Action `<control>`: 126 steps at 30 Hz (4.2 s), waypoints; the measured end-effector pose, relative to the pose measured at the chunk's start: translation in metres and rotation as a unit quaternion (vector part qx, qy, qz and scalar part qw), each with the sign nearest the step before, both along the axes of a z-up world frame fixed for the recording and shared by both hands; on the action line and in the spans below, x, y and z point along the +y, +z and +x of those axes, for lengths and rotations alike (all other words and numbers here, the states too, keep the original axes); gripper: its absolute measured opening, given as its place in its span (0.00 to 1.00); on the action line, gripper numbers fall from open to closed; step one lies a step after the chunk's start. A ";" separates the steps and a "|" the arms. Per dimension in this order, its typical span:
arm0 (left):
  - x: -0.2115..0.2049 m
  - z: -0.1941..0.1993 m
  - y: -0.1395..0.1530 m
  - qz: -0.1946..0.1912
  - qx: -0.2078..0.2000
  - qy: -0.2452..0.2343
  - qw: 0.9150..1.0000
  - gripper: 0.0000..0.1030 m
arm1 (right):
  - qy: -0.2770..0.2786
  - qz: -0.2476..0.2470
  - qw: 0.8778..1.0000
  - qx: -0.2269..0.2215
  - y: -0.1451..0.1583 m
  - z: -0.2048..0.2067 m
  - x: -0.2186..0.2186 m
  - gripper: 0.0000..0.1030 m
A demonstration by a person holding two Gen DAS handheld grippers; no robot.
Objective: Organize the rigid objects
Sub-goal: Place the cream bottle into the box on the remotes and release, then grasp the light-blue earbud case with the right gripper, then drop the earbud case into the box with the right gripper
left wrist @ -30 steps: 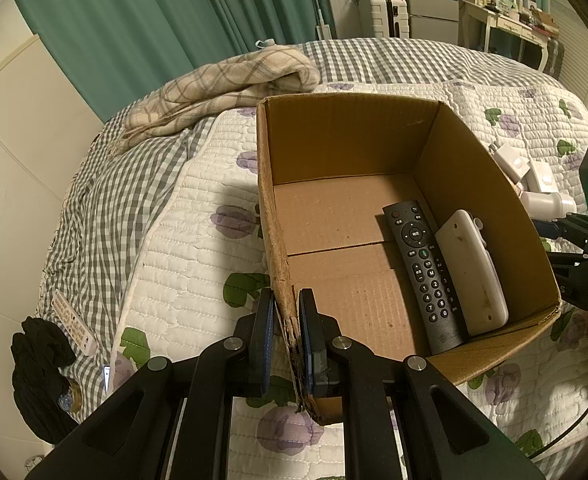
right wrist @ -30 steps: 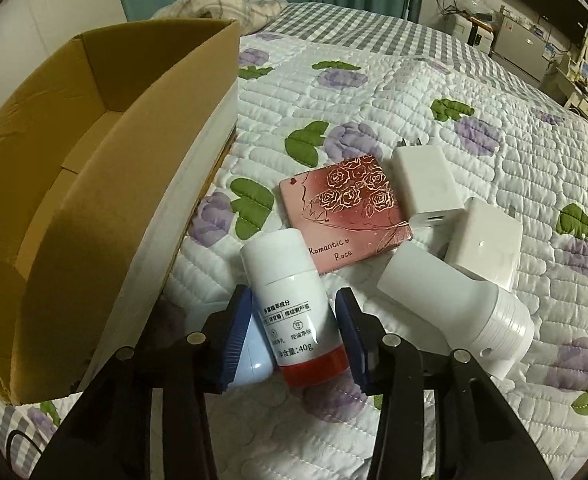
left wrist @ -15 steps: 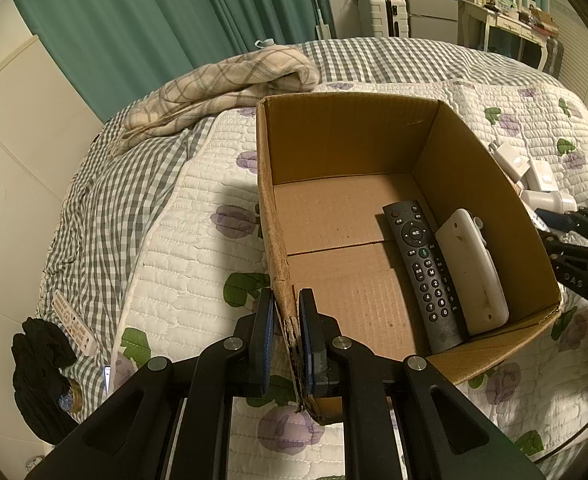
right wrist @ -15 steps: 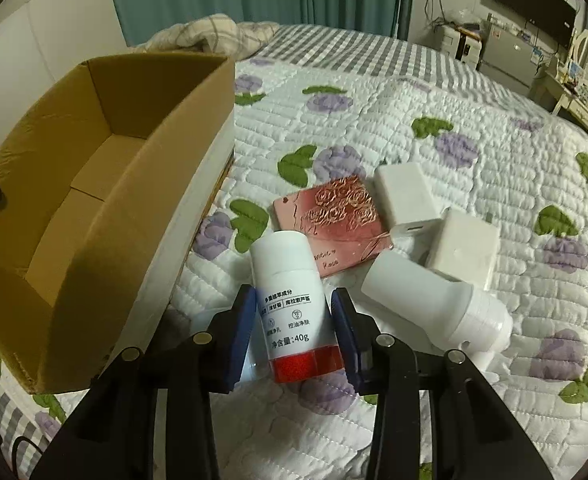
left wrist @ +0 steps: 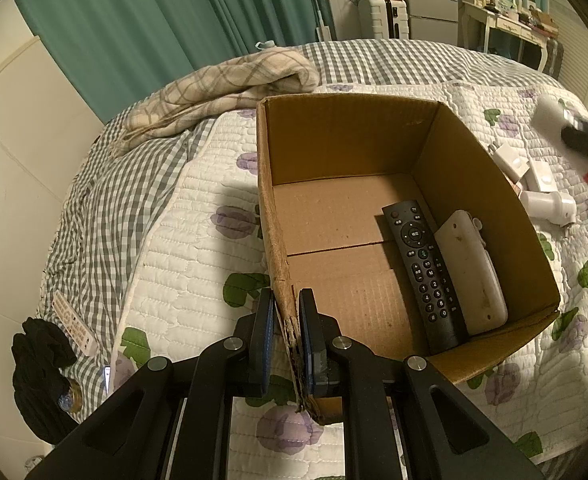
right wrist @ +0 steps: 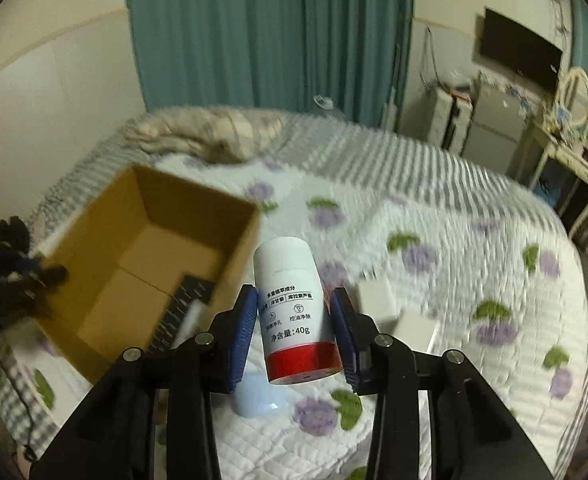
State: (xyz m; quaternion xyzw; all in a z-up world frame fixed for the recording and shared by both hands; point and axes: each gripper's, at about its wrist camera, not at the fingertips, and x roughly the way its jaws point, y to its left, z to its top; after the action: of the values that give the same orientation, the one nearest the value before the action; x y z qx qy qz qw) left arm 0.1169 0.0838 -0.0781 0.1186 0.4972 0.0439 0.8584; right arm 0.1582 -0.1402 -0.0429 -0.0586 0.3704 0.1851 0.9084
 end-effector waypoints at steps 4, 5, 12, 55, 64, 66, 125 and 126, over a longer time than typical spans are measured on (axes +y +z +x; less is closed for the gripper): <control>-0.002 -0.001 0.000 -0.005 0.000 0.002 1.000 0.12 | 0.027 0.013 0.999 -0.015 0.016 -0.003 0.025 0.36; -0.002 -0.001 0.000 -0.005 -0.001 0.002 1.000 0.12 | 0.036 0.018 0.999 -0.014 0.016 -0.003 0.033 0.36; 0.000 0.001 0.002 -0.014 -0.002 0.008 1.000 0.12 | 0.067 0.061 0.995 0.036 -0.011 0.001 0.078 0.36; 0.000 0.001 0.002 -0.009 0.001 0.005 1.000 0.12 | -0.049 -0.060 0.997 -0.019 -0.032 -0.023 -0.023 0.88; 0.001 0.002 0.001 -0.009 0.000 0.007 1.000 0.12 | -0.006 -0.039 0.995 0.087 -0.105 -0.023 -0.010 0.88; 0.001 0.003 0.001 -0.010 0.001 0.007 1.000 0.11 | 0.002 -0.050 0.994 0.099 -0.116 -0.022 -0.002 0.88; 0.002 0.000 0.002 -0.023 0.003 0.008 1.000 0.11 | 0.097 -0.005 0.995 0.023 -0.043 0.071 0.109 0.49; 0.002 0.000 0.002 -0.023 0.003 0.007 1.000 0.11 | 0.095 -0.008 0.995 0.037 -0.054 0.076 0.111 0.49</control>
State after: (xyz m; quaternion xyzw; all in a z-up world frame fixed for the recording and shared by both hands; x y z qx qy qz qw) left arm 0.1173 0.0863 -0.0765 0.0952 0.5016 0.0379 0.8590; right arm 0.2339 -0.0297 -0.0967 -0.0939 0.3975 0.2694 0.8721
